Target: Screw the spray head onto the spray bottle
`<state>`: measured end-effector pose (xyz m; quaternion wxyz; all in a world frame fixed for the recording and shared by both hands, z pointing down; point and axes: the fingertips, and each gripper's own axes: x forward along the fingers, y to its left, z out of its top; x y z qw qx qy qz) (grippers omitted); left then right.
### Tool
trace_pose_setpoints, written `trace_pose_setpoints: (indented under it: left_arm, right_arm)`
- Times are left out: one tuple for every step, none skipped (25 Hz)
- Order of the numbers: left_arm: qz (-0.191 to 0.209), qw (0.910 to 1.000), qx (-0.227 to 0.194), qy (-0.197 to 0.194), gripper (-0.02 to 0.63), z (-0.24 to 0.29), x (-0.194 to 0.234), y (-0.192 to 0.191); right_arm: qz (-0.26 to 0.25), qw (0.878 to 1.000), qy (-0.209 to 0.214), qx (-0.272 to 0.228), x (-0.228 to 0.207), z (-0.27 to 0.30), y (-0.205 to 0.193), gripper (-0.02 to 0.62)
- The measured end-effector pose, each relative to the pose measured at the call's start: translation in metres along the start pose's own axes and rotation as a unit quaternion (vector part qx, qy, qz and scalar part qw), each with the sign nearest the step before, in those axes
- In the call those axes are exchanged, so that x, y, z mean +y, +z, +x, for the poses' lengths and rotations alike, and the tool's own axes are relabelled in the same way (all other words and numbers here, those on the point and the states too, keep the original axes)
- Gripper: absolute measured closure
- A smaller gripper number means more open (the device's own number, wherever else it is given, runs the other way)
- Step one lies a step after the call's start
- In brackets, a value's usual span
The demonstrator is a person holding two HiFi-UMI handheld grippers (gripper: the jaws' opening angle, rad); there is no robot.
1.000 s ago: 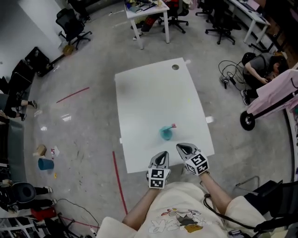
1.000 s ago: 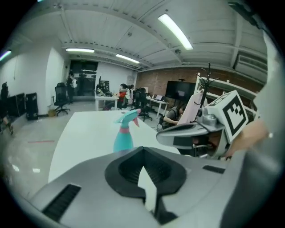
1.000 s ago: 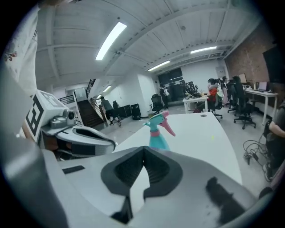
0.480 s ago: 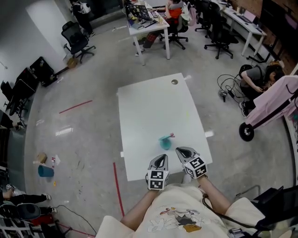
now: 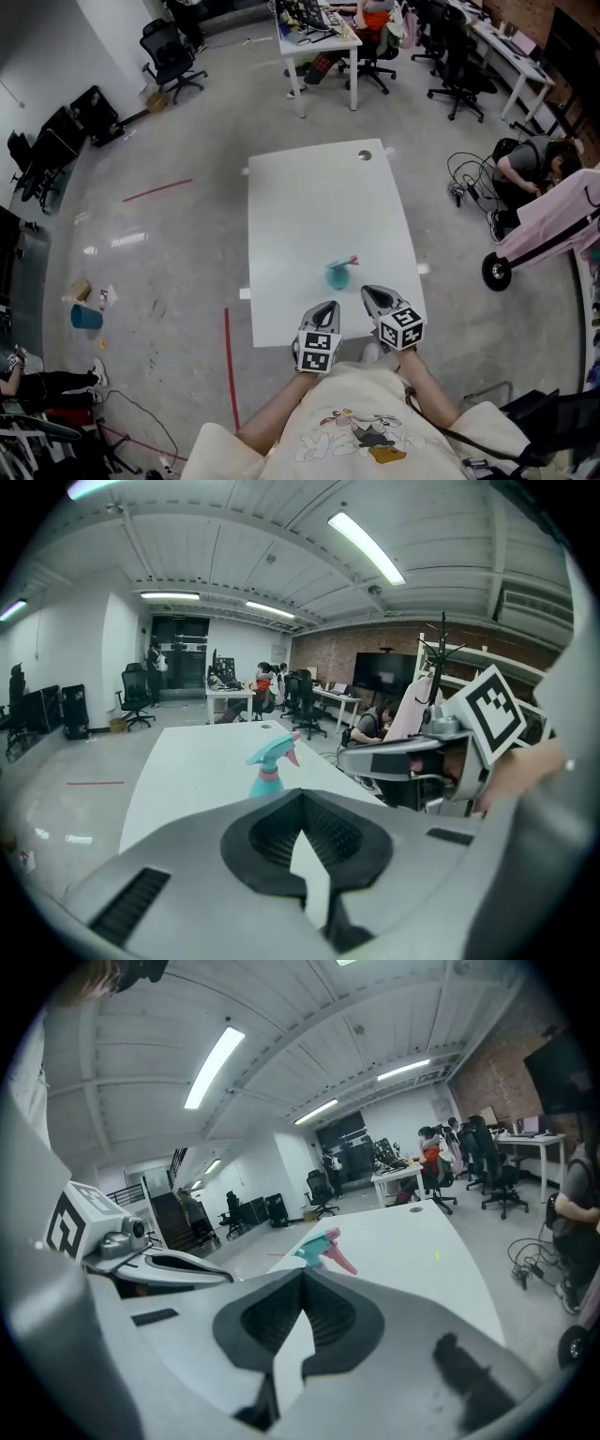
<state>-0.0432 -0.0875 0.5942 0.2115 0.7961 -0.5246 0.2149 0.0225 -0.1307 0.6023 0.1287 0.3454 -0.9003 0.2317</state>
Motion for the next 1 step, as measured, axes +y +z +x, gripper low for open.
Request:
trace_pose_setpoints:
  left_arm:
    - [-0.001, 1.0000, 0.002, 0.002, 0.600, -0.0014, 0.0030, 0.0003]
  right_arm:
    - [0.002, 1.000, 0.001, -0.001, 0.0015, 0.0013, 0.0016, 0.589]
